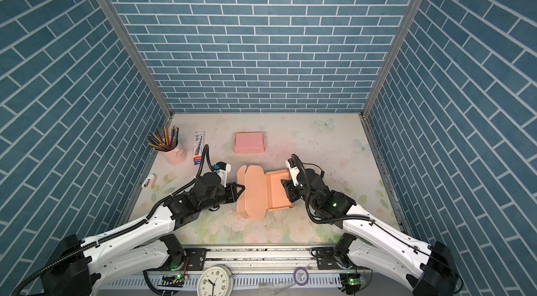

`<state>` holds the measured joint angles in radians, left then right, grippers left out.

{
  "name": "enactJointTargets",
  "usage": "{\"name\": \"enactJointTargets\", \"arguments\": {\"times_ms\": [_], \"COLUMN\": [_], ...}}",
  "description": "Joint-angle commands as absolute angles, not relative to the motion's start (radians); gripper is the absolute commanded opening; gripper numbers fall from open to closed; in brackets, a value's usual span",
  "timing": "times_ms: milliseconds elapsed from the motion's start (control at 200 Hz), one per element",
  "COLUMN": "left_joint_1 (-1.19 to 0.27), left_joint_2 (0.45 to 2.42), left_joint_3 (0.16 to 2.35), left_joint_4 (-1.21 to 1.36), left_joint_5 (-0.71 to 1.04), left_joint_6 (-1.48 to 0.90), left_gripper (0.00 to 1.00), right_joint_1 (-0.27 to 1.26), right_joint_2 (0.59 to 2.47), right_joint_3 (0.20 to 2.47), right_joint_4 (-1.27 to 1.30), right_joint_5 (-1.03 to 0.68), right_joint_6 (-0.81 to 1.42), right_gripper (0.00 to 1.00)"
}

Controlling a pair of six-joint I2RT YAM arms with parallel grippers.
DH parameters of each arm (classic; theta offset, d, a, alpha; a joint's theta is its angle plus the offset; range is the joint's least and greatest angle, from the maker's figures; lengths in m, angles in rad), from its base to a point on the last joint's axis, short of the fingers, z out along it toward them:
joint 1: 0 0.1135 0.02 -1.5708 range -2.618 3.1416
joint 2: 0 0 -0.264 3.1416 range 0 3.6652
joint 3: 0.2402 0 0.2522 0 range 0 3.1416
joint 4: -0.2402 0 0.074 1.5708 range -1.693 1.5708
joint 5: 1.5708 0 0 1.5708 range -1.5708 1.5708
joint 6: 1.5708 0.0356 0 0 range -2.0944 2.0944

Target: Fold the paper box

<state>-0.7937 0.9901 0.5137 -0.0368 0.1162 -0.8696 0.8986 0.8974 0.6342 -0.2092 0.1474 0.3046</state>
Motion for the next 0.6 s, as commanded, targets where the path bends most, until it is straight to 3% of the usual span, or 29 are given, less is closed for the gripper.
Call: {"name": "enactJointTargets", "arguments": {"times_ms": [0,595], "left_joint_1": [-0.799,-0.789], "left_joint_2": [1.003,1.157], "left_joint_3": [0.576,0.898], "left_joint_4": [-0.085,-0.426], "left_joint_5": [0.124,0.214], "left_joint_6": [-0.787,-0.427], "left_gripper": [0.0,0.0], "right_joint_1": [0.903,0.865], "right_joint_2": [0.91,0.927], "right_joint_3": [0.648,0.647], "right_joint_4": [-0.157,0.072], "right_joint_5": [0.079,-0.157], "right_joint_6": [0.253,-0.008], "right_gripper": [0.5,0.51]}}
